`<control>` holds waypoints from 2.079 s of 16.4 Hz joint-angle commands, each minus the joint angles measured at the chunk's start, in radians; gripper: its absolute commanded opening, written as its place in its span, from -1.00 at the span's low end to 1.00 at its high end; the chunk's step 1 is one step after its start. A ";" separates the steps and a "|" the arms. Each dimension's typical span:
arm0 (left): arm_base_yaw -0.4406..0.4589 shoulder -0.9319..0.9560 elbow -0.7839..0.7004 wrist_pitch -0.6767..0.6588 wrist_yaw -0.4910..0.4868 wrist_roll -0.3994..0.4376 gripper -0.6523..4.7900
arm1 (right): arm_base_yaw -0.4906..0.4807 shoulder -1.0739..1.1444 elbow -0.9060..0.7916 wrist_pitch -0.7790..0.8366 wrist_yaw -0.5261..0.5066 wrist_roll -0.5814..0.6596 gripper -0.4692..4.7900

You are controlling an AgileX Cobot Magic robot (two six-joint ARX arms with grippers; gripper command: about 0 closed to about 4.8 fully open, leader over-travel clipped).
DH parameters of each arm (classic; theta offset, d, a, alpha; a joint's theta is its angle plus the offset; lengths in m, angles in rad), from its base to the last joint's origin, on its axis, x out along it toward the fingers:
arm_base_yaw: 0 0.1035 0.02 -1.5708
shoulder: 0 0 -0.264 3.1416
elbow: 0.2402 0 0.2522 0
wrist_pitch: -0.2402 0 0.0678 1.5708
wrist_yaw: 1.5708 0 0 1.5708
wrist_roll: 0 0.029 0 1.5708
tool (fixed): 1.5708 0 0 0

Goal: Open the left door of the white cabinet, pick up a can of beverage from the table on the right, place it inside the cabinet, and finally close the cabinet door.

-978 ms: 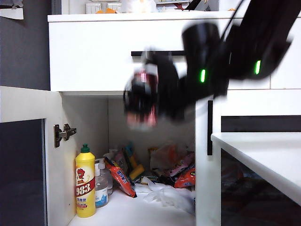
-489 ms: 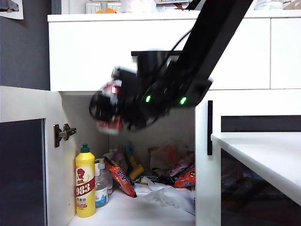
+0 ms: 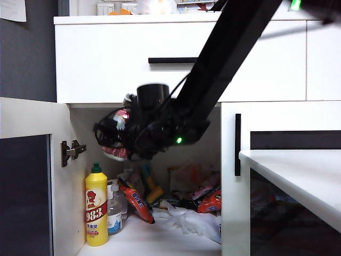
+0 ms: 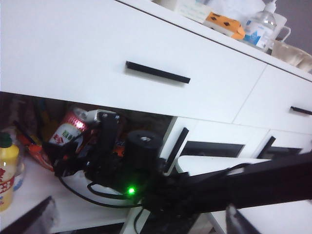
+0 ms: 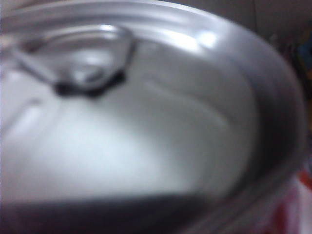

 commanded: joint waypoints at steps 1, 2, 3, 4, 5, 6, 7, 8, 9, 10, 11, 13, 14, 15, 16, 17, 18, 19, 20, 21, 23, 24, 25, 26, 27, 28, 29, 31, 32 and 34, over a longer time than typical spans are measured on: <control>0.000 -0.037 0.003 -0.035 -0.033 0.031 1.00 | -0.001 0.055 0.132 -0.092 0.002 -0.139 -0.15; 0.000 -0.050 0.003 -0.044 -0.056 0.031 1.00 | -0.005 0.059 0.148 -0.116 0.011 -0.190 -0.15; 0.000 -0.066 0.003 -0.054 -0.070 0.031 1.00 | -0.005 0.063 0.151 -0.113 0.042 -0.231 -0.15; 0.000 -0.077 0.003 -0.065 -0.075 0.031 1.00 | -0.009 0.068 0.151 -0.113 0.064 -0.238 -0.16; 0.000 -0.087 0.003 -0.084 -0.084 0.031 1.00 | -0.017 0.082 0.153 -0.108 0.073 -0.238 -0.16; 0.000 -0.089 0.003 -0.097 -0.091 0.031 1.00 | -0.026 0.092 0.154 -0.095 0.081 -0.240 -0.15; 0.000 -0.090 0.003 -0.106 -0.090 0.046 1.00 | -0.032 0.103 0.155 -0.070 0.087 -0.248 -0.16; 0.000 -0.094 0.003 -0.116 -0.092 0.049 1.00 | -0.035 0.122 0.161 -0.015 0.098 -0.244 -0.16; 0.000 -0.096 0.003 -0.122 -0.093 0.049 1.00 | -0.034 0.145 0.192 -0.003 0.134 -0.249 -0.16; 0.000 -0.096 0.003 -0.122 -0.095 0.049 1.00 | -0.034 0.170 0.235 0.000 0.175 -0.253 -0.16; 0.000 -0.096 0.003 -0.122 -0.102 0.050 1.00 | -0.035 0.206 0.301 0.002 0.213 -0.254 -0.16; 0.000 -0.101 0.003 -0.125 -0.112 0.050 1.00 | -0.053 0.303 0.467 0.004 0.246 -0.253 -0.16; 0.000 -0.101 0.003 -0.125 -0.115 0.051 1.00 | -0.064 0.343 0.529 0.003 0.250 -0.252 -0.16; 0.000 -0.102 0.003 -0.129 -0.116 0.053 1.00 | -0.074 0.383 0.588 -0.007 0.270 -0.243 -0.16; 0.000 -0.103 0.003 -0.130 -0.121 0.053 1.00 | -0.083 0.406 0.618 -0.033 0.282 -0.243 -0.16; 0.000 -0.106 0.003 -0.133 -0.137 0.053 1.00 | -0.093 0.417 0.623 -0.055 0.322 -0.227 -0.16; 0.000 -0.106 0.003 -0.137 -0.139 0.053 1.00 | -0.096 0.418 0.623 -0.054 0.342 -0.222 -0.16; 0.000 -0.106 0.003 -0.141 -0.142 0.053 1.00 | -0.097 0.418 0.622 -0.054 0.385 -0.221 -0.16; 0.000 -0.106 0.003 -0.146 -0.143 0.053 1.00 | -0.101 0.418 0.622 -0.059 0.415 -0.220 -0.16; 0.000 -0.106 0.003 -0.153 -0.150 0.052 1.00 | -0.110 0.418 0.622 -0.063 0.420 -0.217 -0.16; 0.000 -0.106 0.003 -0.168 -0.159 0.053 1.00 | -0.131 0.433 0.623 -0.061 0.428 -0.195 -0.16; 0.000 -0.106 0.003 -0.175 -0.160 0.052 1.00 | -0.141 0.443 0.623 -0.061 0.440 -0.195 -0.18; 0.000 -0.108 0.003 -0.174 -0.159 0.052 1.00 | -0.150 0.451 0.623 -0.074 0.462 -0.193 -0.20; 0.000 -0.113 0.003 -0.177 -0.160 0.053 1.00 | -0.163 0.451 0.623 -0.071 0.488 -0.191 -0.22; 0.000 -0.113 0.003 -0.182 -0.161 0.053 1.00 | -0.169 0.451 0.623 -0.059 0.481 -0.160 -0.23; 0.000 -0.113 0.003 -0.194 -0.180 0.052 1.00 | -0.169 0.451 0.623 -0.060 0.465 -0.158 -0.23; 0.000 -0.113 0.003 -0.200 -0.186 0.052 1.00 | -0.169 0.451 0.623 -0.060 0.464 -0.160 -0.23; 0.000 -0.113 0.003 -0.200 -0.186 0.052 1.00 | -0.168 0.451 0.624 -0.062 0.464 -0.157 -0.23; 0.000 -0.113 0.003 -0.200 -0.187 0.052 1.00 | -0.168 0.451 0.624 -0.062 0.465 -0.157 -0.23; 0.000 -0.113 0.003 -0.200 -0.187 0.052 1.00 | -0.168 0.451 0.624 -0.075 0.477 -0.158 -0.23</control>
